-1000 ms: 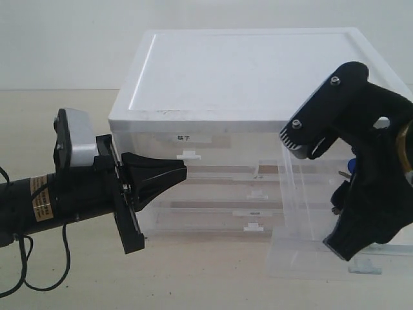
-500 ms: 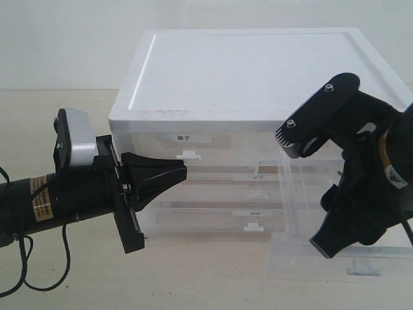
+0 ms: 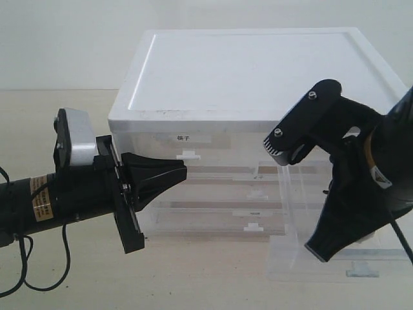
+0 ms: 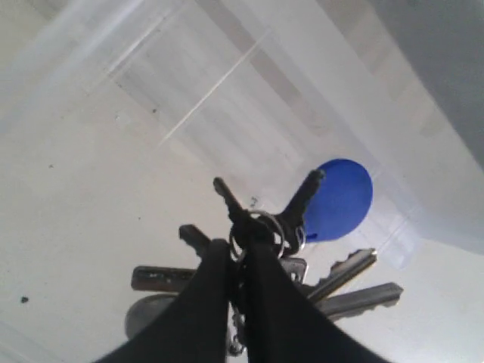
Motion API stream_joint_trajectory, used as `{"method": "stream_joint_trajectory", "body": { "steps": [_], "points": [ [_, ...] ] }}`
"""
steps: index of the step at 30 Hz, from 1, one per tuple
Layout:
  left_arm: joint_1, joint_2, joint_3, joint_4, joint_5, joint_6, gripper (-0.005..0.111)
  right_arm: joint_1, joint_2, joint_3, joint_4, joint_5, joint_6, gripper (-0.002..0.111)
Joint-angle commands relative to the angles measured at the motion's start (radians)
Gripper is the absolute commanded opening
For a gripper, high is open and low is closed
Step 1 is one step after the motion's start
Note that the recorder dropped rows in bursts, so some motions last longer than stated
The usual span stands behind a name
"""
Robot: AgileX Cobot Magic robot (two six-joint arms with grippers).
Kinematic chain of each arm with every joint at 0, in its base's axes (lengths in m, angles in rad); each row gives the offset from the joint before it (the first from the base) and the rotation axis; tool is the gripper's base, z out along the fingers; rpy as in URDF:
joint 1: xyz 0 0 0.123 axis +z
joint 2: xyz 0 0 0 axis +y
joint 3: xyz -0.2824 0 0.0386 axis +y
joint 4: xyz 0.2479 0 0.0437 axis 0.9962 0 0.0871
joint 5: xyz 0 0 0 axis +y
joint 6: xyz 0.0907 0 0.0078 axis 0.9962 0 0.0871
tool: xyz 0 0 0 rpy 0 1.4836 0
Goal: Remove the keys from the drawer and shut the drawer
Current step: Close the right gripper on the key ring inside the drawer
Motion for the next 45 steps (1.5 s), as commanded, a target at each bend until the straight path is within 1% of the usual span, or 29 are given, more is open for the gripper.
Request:
{"method": "stream_joint_trajectory", "body": {
  "steps": [1,3,6,8,12,13,14,15,16,17,18,19,22,23,25,27,30,31,34,40,42,45],
  "points": [
    [0.0,0.006,-0.003,0.009,0.011,-0.014,0.005,-0.002,0.007,0.006,-0.006,-0.047,-0.013,0.0],
    [0.0,0.006,-0.003,0.009,0.011,-0.014,0.005,0.005,0.004,0.0,-0.008,-0.043,-0.014,0.0],
    [0.0,0.006,-0.003,0.009,0.011,-0.014,0.005,0.079,-0.035,-0.024,-0.09,-0.019,0.001,0.0],
    [0.0,0.006,-0.003,0.012,0.011,-0.014,0.005,0.098,-0.059,-0.027,-0.14,-0.013,0.032,0.0],
    [0.0,0.006,-0.003,0.012,0.011,-0.014,0.005,0.098,-0.095,-0.027,-0.135,0.013,0.033,0.0],
    [0.0,0.006,-0.003,0.012,0.011,-0.014,0.005,0.098,-0.097,-0.027,-0.096,0.019,0.031,0.002],
    [0.0,0.006,-0.003,0.012,0.011,-0.016,0.005,0.098,-0.097,-0.027,-0.069,0.028,0.016,0.007],
    [0.0,0.006,-0.003,0.012,0.011,-0.016,0.005,0.098,-0.095,-0.027,-0.02,0.035,-0.016,0.024],
    [0.0,0.006,-0.003,0.012,0.011,-0.016,0.005,0.098,-0.095,-0.027,-0.012,0.035,-0.007,0.038],
    [0.0,0.006,-0.003,0.012,0.011,-0.016,0.005,0.098,-0.093,-0.027,-0.024,0.041,0.048,0.063],
    [0.0,0.006,-0.003,0.012,0.011,-0.016,0.005,0.096,-0.093,-0.027,-0.034,0.046,0.063,0.07],
    [0.0,0.006,-0.003,0.012,0.011,-0.016,0.005,0.096,-0.09,-0.027,-0.045,0.059,0.069,0.07],
    [0.0,0.006,-0.003,0.02,0.011,-0.016,0.005,0.096,-0.084,-0.027,-0.054,0.071,0.088,0.061],
    [0.0,0.006,-0.003,0.02,0.011,-0.016,0.005,0.096,-0.081,-0.027,-0.056,0.06,0.098,0.061],
    [0.0,0.006,-0.003,0.02,0.011,-0.018,0.005,0.094,-0.074,-0.013,-0.097,0.055,0.146,0.061],
    [0.0,0.006,-0.003,0.03,0.011,-0.021,0.005,0.05,-0.072,0.016,-0.135,0.052,0.197,0.061],
    [0.0,0.006,-0.003,0.033,0.011,-0.028,0.005,-0.016,-0.074,0.042,-0.062,-0.037,0.181,0.061],
    [0.0,0.006,-0.003,0.033,0.011,-0.028,0.005,-0.026,-0.074,0.041,-0.033,-0.061,0.156,0.061],
    [0.0,0.006,-0.003,0.028,0.011,-0.027,0.005,-0.023,-0.074,0.041,-0.022,-0.116,0.142,0.061],
    [0.0,0.006,-0.003,0.028,0.011,-0.027,0.005,-0.025,-0.074,0.041,-0.022,-0.047,0.149,0.061],
    [0.0,0.006,-0.003,0.028,0.011,-0.027,0.005,-0.041,-0.074,0.041,-0.024,-0.027,0.155,0.061],
    [0.0,0.006,-0.003,0.028,0.011,-0.029,0.005,-0.054,-0.074,0.041,-0.002,-0.047,0.151,0.061]
  ]
}}
